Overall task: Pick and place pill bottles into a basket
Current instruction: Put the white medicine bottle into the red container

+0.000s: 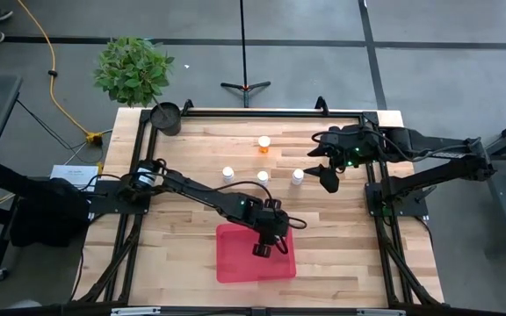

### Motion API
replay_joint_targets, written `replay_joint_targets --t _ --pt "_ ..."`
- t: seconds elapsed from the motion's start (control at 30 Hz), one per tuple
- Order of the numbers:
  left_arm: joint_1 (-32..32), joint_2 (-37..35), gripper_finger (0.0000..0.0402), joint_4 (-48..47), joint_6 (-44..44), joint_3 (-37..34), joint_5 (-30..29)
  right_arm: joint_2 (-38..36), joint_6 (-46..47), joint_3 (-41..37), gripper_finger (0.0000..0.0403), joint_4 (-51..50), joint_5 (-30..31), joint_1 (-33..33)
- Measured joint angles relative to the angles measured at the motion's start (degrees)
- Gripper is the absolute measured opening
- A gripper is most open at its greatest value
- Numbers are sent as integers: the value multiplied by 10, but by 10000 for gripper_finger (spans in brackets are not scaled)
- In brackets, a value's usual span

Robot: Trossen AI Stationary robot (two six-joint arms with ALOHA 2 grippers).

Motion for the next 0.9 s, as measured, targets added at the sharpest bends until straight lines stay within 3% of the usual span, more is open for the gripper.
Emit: replay_joint_targets --t 0.53,0.9 --pt "0 0 234 -1 0 0 -15 0 0 0 264 0 -2 0" --pt "0 0 236 0 0 0 -15 0 0 0 264 0 -5 0"
